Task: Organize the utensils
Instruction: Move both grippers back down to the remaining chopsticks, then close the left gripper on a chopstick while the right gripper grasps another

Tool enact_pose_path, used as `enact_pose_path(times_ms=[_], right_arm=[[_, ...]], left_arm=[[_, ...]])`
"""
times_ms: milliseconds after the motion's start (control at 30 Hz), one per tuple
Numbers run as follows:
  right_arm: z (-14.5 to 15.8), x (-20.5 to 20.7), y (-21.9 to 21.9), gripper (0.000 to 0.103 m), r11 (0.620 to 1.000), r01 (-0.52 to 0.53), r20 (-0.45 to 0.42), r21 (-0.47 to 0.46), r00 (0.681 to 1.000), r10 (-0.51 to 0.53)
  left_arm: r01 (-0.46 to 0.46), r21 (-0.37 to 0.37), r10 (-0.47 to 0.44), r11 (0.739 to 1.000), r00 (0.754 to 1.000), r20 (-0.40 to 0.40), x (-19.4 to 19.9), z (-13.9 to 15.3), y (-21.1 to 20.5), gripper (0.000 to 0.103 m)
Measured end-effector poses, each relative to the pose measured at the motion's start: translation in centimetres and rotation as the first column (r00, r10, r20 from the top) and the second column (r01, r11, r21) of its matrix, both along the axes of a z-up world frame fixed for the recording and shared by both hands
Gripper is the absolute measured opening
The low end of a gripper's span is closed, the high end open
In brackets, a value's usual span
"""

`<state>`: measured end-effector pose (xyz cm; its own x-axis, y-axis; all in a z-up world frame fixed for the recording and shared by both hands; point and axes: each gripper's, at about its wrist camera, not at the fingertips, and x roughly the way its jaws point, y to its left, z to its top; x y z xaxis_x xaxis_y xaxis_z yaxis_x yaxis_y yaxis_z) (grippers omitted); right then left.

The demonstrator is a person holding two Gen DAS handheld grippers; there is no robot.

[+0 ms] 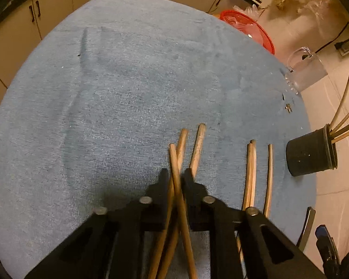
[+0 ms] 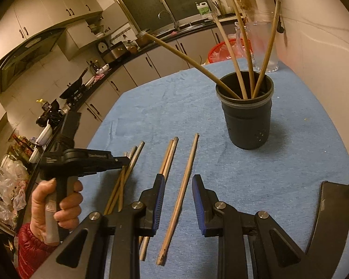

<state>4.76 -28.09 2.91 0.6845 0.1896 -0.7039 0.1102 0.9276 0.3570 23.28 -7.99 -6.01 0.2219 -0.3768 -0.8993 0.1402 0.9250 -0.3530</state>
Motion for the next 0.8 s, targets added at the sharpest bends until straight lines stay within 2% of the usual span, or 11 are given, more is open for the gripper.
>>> enact_pose_path(times_ms=[167,300,467,533,600,667,800], right_arm=[[-0.4,0.7,0.5,0.027,1.0,-0.01,-0.019,-0.002,1.0,0.01],[-1.0,2.3,1.4,0.027,0.999,-0.033,-0.055,-0.013,0.998,0.032],[-2.4,5.6,2.9,0.027,0.998,-0.056,-0.112,-0.015,0.992,0.054],[-3.0,6.8,3.2,0.027,0.999,-0.049,-0.128,0.003,0.991,0.049],[-3.7,8.4,3.6,0.026,0.999,-0.048,-0.152,0.02,0.987,0.051],[-4.4,10.0,4.0,0.026,0.998,-0.046,-0.181,0.033,0.982,0.051],[-5.3,12.1,5.0,0.026,0.999,-0.04,-0.219,0.0,0.975,0.039]], left_arm=[[0.013,-0.025,-0.013,1.0,1.0,0.017,-0.9,0.5,1.1,0.008],[0.006,-0.068,-0.005,0.998,1.0,0.022,-1.6,1.1,3.7,0.007],[-0.03,-0.062,0.032,0.998,0.999,0.036,-1.6,0.8,7.7,0.007],[-0.051,-0.027,0.052,0.998,0.998,0.04,-1.6,0.3,8.9,0.007],[-0.059,-0.018,0.06,0.998,0.997,0.042,-1.6,-0.2,9.7,0.007],[-0.059,-0.039,0.06,0.997,0.998,0.036,-1.7,-0.5,10.4,0.007],[-0.04,-0.036,0.042,0.999,0.998,0.053,-1.9,-0.4,10.6,0.007]])
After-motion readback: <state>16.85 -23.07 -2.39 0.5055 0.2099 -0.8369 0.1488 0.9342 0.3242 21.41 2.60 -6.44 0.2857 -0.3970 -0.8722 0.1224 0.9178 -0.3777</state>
